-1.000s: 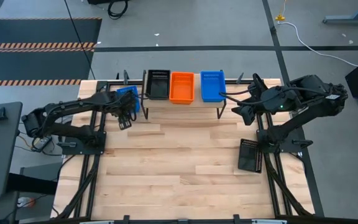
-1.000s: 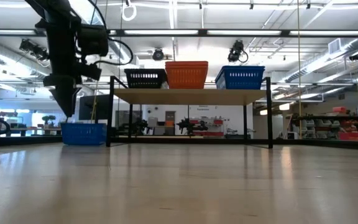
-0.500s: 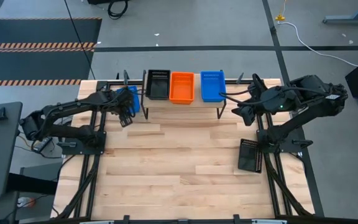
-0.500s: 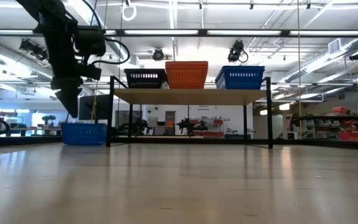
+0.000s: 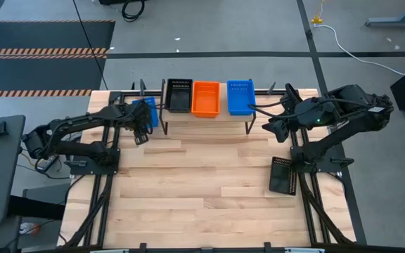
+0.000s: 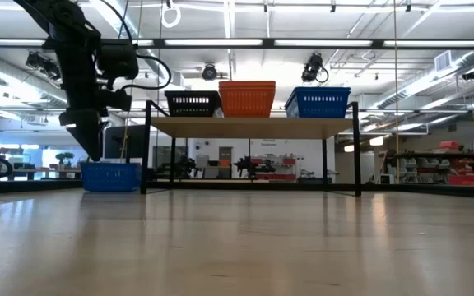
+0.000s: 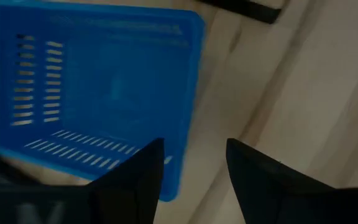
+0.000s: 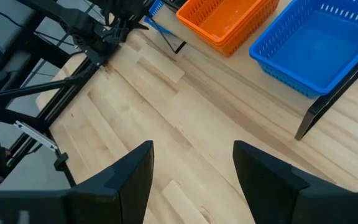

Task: Stack baskets on shelf by color
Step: Stack the blue bin on top of the blue bin on the shelf

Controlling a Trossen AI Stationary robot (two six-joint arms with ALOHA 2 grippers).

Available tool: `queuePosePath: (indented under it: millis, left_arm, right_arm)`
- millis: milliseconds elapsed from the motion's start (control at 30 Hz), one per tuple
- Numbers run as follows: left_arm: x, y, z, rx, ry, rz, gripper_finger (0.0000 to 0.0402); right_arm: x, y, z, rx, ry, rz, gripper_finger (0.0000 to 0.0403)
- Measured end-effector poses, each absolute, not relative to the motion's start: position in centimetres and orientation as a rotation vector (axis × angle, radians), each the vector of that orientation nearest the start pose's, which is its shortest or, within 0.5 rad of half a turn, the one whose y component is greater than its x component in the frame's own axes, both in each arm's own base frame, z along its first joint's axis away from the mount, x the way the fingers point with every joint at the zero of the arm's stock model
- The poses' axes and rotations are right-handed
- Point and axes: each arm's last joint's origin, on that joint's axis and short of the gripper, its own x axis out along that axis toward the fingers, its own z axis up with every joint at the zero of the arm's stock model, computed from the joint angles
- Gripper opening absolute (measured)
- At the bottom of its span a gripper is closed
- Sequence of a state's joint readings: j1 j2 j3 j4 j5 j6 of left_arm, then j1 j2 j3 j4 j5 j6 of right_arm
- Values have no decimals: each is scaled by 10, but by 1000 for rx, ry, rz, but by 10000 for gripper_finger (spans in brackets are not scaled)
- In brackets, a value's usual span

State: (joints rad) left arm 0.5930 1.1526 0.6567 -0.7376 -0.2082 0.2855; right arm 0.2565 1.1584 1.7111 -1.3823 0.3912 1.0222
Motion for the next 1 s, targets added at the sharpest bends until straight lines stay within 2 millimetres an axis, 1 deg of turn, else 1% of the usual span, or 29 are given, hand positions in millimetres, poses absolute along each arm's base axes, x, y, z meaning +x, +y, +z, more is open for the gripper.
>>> queuePosePath:
  millis: [100, 233, 367, 533, 700, 833, 933, 1000]
  left_arm:
    - [153, 111, 190, 13, 1328, 513, 168]
    - [152, 108, 181, -3, 1365, 430, 138]
    - [151, 107, 173, -10, 1413, 395, 88]
    - [152, 107, 174, -14, 1423, 391, 12]
    - [157, 110, 189, -24, 1412, 401, 9]
    - [166, 112, 212, -4, 1372, 396, 5]
    - [173, 113, 231, 42, 1331, 382, 4]
    - [175, 114, 238, 74, 1311, 372, 3]
  right_arm:
    - [153, 29, 455, 703, 636, -505, 226]
    - [153, 29, 455, 703, 636, -505, 226]
    - [154, 29, 455, 718, 632, -510, 226]
    - [154, 29, 455, 736, 627, -516, 226]
    - [154, 29, 455, 731, 628, -514, 226]
    - [154, 28, 455, 698, 623, -519, 226]
    - [154, 28, 456, 674, 617, -528, 226]
    - [154, 27, 456, 662, 616, -531, 226]
